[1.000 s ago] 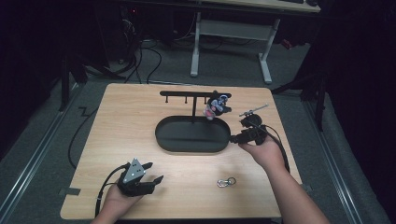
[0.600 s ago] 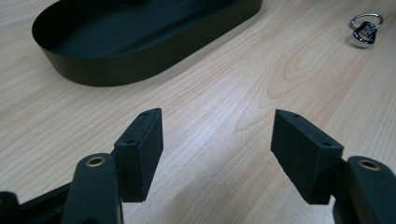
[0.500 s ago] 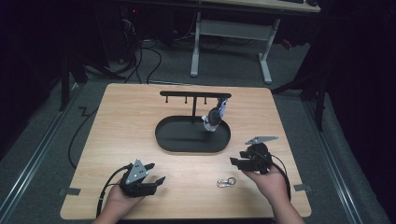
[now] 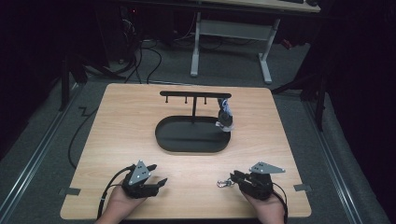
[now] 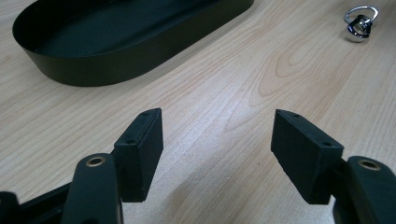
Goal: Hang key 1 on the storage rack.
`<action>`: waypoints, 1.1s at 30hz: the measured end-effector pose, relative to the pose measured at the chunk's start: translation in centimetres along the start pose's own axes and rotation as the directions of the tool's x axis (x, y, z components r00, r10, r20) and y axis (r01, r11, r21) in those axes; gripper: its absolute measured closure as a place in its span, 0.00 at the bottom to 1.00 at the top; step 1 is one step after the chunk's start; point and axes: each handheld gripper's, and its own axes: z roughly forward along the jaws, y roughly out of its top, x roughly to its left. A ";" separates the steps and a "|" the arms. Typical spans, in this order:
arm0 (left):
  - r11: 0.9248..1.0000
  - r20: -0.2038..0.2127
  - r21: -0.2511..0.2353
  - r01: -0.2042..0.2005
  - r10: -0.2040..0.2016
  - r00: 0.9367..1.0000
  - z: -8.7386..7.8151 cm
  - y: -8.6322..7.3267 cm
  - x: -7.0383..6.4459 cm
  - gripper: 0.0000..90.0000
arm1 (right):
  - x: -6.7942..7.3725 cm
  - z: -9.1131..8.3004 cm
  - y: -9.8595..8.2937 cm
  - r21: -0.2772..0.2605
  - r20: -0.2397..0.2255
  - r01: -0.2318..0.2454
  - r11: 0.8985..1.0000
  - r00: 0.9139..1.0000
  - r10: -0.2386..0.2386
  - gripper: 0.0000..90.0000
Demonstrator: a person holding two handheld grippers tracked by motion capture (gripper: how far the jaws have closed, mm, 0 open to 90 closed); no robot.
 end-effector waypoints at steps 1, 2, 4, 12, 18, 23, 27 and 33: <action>1.000 0.000 0.004 -0.002 0.002 1.000 0.1 0.0 0.0 0.39 | 0.3 0.1 -0.2 0.017 -0.007 0.000 1.000 1.000 0.000 0.94; 1.000 -0.001 0.006 -0.002 0.002 1.000 0.2 0.0 0.0 0.39 | 0.6 0.4 -0.4 0.040 -0.030 0.005 0.999 1.000 -0.004 0.98; 1.000 0.001 0.008 0.000 0.000 1.000 0.3 0.0 0.1 0.39 | 1.1 1.0 -0.7 0.086 -0.029 0.022 0.996 0.999 -0.019 1.00; 1.000 0.003 0.008 -0.005 0.005 1.000 0.1 -0.1 0.0 0.39 | 1.2 3.0 -1.3 0.168 0.039 0.035 0.985 0.998 -0.042 1.00; 1.000 0.003 0.009 -0.005 0.005 1.000 0.1 -0.1 0.1 0.39 | -1.1 3.7 -0.4 0.148 0.122 -0.023 0.989 0.992 0.005 1.00; 1.000 0.001 0.009 -0.005 0.005 1.000 0.1 -0.1 0.1 0.39 | -1.4 3.7 0.1 0.121 0.147 -0.034 0.992 0.989 0.016 0.99; 1.000 0.000 0.015 -0.003 0.003 1.000 0.2 -0.2 0.1 0.39 | 1.0 3.5 0.4 0.093 0.084 0.017 0.996 0.996 -0.025 0.96; 1.000 0.007 0.020 -0.013 0.013 1.000 0.3 -0.2 -0.1 0.39 | 3.5 5.7 1.1 0.129 0.037 0.100 0.987 0.994 -0.105 0.93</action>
